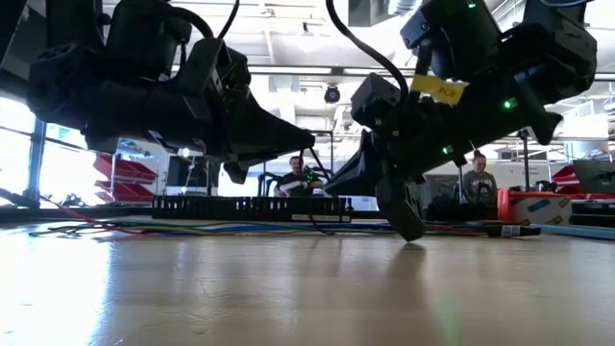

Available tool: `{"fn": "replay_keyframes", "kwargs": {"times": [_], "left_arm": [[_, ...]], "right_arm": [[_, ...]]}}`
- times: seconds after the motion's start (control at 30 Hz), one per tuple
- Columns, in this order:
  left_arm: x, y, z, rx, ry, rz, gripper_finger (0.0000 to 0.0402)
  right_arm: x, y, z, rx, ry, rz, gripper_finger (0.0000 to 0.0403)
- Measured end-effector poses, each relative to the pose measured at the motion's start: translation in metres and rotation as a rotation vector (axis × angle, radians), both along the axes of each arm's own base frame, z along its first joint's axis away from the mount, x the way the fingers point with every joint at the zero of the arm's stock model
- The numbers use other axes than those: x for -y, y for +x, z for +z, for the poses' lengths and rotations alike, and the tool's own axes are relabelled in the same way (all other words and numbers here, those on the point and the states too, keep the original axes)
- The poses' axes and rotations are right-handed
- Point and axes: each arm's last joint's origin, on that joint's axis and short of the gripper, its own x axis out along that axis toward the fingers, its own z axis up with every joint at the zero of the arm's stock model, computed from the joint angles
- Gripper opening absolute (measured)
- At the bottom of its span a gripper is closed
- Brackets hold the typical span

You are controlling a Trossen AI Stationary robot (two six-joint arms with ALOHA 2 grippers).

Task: Ziptie cables
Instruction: Wrap the zip tie around the cable wires

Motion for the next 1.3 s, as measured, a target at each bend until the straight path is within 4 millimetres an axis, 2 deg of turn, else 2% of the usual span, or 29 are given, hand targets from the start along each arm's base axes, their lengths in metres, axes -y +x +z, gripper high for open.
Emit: {"fn": "replay_keyframes", "kwargs": {"times": [1.3], "left_arm": [[0.0018, -0.0006, 0.0000, 0.001, 0.006, 0.025, 0.0000]], "right_arm": [[-0.0066, -0.0039, -0.0015, 0.019, 0.026, -0.003, 0.0000]]}}
